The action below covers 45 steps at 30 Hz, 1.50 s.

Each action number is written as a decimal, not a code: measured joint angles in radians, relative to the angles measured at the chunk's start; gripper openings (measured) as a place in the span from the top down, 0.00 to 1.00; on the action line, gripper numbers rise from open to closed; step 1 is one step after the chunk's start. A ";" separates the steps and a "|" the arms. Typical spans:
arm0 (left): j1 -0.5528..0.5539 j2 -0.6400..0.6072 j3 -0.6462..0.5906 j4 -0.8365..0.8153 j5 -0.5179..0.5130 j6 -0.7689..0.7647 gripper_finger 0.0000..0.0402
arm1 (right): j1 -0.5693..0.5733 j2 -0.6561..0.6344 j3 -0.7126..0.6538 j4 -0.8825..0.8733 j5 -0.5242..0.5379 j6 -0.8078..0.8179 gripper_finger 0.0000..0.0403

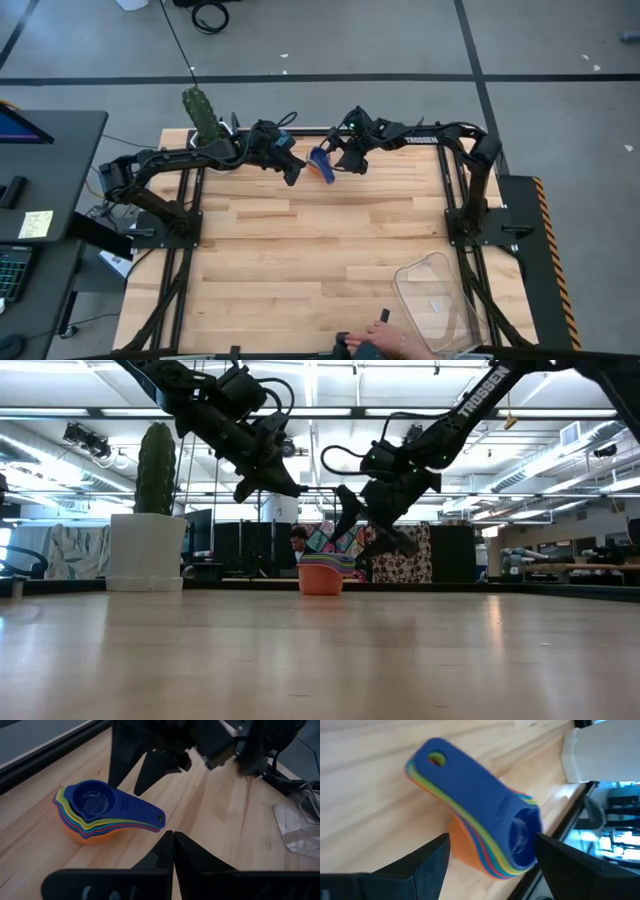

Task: Nest measuring cups in basket
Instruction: Put the stacked measuring cups into the transparent bin

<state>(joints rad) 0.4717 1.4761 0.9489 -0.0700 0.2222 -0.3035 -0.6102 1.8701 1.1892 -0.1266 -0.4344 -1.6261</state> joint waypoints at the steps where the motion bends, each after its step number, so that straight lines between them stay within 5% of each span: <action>1: 0.000 0.000 0.000 0.001 0.000 0.000 0.97 | 0.002 0.002 -0.001 -0.001 0.003 0.001 0.27; 45: 0.000 0.000 0.000 0.021 0.000 0.000 0.97 | 0.006 0.043 0.001 0.069 -0.036 0.034 0.28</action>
<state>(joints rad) 0.4717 1.4757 0.9489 -0.0490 0.2222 -0.3035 -0.6044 1.9129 1.1900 -0.0577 -0.4708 -1.5926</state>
